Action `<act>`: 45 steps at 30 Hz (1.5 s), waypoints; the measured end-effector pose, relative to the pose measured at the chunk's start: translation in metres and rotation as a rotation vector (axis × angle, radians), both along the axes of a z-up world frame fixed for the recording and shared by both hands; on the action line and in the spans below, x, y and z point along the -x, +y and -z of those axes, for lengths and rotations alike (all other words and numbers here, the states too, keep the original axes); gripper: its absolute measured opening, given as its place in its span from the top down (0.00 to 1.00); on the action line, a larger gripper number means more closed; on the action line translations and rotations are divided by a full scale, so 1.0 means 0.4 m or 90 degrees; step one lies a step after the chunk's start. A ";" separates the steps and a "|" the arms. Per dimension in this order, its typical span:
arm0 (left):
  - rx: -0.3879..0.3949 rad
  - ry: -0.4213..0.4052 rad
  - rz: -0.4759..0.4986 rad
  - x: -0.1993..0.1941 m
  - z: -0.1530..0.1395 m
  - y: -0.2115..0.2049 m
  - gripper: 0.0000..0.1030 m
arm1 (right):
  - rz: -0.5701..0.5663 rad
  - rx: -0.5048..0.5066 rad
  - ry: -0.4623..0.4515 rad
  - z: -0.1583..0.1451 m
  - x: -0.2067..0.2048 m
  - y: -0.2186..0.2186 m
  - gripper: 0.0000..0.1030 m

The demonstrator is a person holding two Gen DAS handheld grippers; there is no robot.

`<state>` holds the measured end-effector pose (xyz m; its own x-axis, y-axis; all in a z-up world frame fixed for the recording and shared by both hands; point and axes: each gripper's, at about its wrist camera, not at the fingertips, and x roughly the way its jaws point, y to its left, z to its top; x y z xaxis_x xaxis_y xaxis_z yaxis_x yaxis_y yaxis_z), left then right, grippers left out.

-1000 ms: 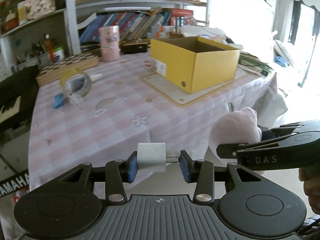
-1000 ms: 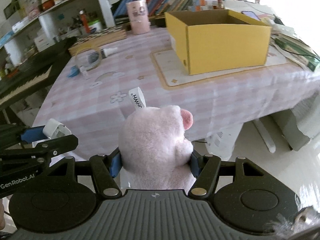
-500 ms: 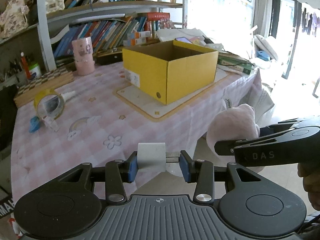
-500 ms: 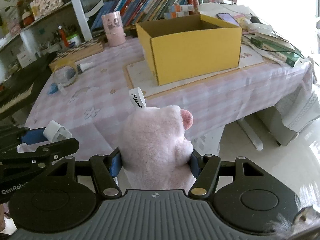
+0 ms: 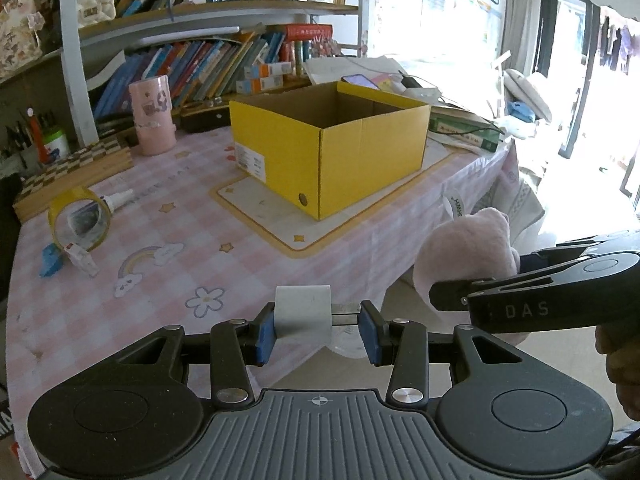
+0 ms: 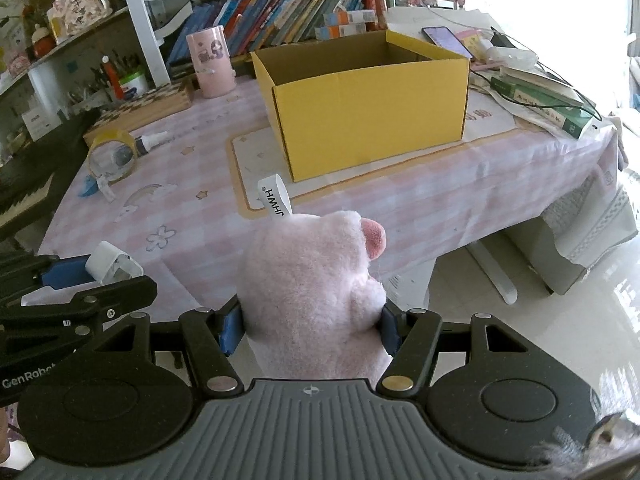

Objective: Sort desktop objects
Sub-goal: 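Carry the charger cube and plush pig with both grippers toward the yellow box, then lower both grippers into the yellow box and open them, releasing cube and pig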

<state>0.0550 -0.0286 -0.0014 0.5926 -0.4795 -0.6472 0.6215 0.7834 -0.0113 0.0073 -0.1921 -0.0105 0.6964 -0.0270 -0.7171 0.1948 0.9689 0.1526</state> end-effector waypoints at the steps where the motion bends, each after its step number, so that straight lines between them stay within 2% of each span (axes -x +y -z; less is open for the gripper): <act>1: 0.001 0.001 0.000 -0.002 0.001 -0.004 0.60 | 0.000 0.000 0.001 0.000 -0.002 -0.003 0.41; 19: -0.005 -0.028 0.011 -0.049 -0.016 -0.114 0.60 | 0.039 -0.020 -0.012 -0.013 -0.052 -0.141 0.41; 23: 0.006 -0.042 -0.006 -0.071 -0.033 -0.136 0.60 | 0.028 -0.013 -0.036 -0.041 -0.087 -0.173 0.41; 34: 0.057 -0.126 -0.046 -0.177 -0.117 -0.252 0.60 | -0.013 0.015 -0.123 -0.145 -0.220 -0.300 0.41; 40: 0.064 -0.172 -0.072 -0.243 -0.153 -0.331 0.60 | -0.031 0.026 -0.162 -0.194 -0.289 -0.383 0.41; 45: 0.046 -0.185 -0.087 -0.295 -0.151 -0.395 0.60 | -0.051 0.034 -0.184 -0.215 -0.351 -0.446 0.41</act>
